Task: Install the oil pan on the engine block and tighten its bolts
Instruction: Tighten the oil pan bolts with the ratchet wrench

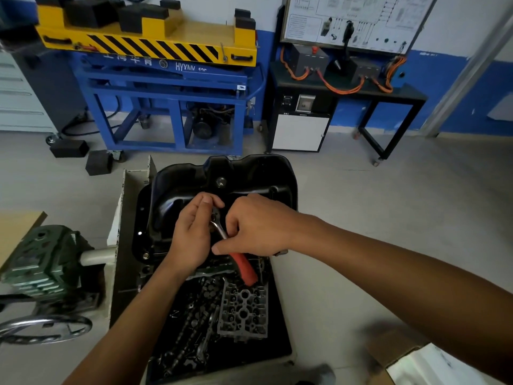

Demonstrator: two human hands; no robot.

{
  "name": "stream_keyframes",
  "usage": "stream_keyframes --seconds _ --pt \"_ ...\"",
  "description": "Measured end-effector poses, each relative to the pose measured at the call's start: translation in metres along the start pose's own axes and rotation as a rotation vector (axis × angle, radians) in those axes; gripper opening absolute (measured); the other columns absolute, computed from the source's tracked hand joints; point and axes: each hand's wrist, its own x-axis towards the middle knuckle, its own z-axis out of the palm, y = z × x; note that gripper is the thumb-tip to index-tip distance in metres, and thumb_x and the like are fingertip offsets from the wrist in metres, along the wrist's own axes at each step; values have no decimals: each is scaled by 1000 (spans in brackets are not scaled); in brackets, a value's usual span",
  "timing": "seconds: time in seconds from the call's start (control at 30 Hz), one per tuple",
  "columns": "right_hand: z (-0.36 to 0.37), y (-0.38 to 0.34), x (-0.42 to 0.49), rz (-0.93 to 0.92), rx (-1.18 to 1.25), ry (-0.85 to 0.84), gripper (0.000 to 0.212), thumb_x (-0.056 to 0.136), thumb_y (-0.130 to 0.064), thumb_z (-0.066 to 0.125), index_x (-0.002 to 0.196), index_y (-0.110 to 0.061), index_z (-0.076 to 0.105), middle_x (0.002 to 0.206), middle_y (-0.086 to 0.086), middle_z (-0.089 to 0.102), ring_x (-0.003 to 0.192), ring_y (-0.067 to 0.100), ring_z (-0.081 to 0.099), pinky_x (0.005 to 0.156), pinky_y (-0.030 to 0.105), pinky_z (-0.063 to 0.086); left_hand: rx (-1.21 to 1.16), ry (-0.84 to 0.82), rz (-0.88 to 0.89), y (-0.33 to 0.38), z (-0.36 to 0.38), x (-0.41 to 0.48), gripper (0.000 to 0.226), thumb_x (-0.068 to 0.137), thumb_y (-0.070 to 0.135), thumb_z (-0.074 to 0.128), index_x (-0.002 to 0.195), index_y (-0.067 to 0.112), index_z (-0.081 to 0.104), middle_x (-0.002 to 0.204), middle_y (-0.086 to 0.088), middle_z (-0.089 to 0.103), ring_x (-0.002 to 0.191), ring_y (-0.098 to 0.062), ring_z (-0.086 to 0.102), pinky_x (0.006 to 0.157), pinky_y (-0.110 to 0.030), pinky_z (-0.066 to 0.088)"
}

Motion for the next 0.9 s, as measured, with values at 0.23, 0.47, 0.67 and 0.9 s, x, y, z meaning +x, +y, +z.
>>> stream_keyframes --seconds 0.23,0.47,0.67,0.9 --pt "-11 15 3 21 -156 107 20 83 -43 77 81 -24 72 73 -7 64 74 14 60 57 28 41 -99 -92 -82 -5 -9 1 30 98 35 40 84 31 66 74 12 52 64 -8 47 56 -18 40" --pt "-7 15 11 -62 -365 290 15 93 -34 66 90 -19 67 72 -5 46 71 23 58 58 32 40 -258 -329 -197 -9 -21 15 40 92 37 53 125 21 69 53 7 34 45 -8 28 47 -19 29" --pt "-6 16 22 -82 -375 327 17 98 -33 55 103 -21 67 94 -1 64 82 23 62 62 34 45 -335 -494 -229 -7 -25 20 46 91 38 60 136 28 62 52 9 29 44 -7 24 46 -20 25" --pt "-9 17 15 -68 -361 258 27 94 -42 61 78 -21 54 67 -7 45 66 21 54 54 31 33 -205 -131 -166 -5 -16 18 28 88 28 61 114 26 71 50 7 37 45 -7 30 45 -18 27"
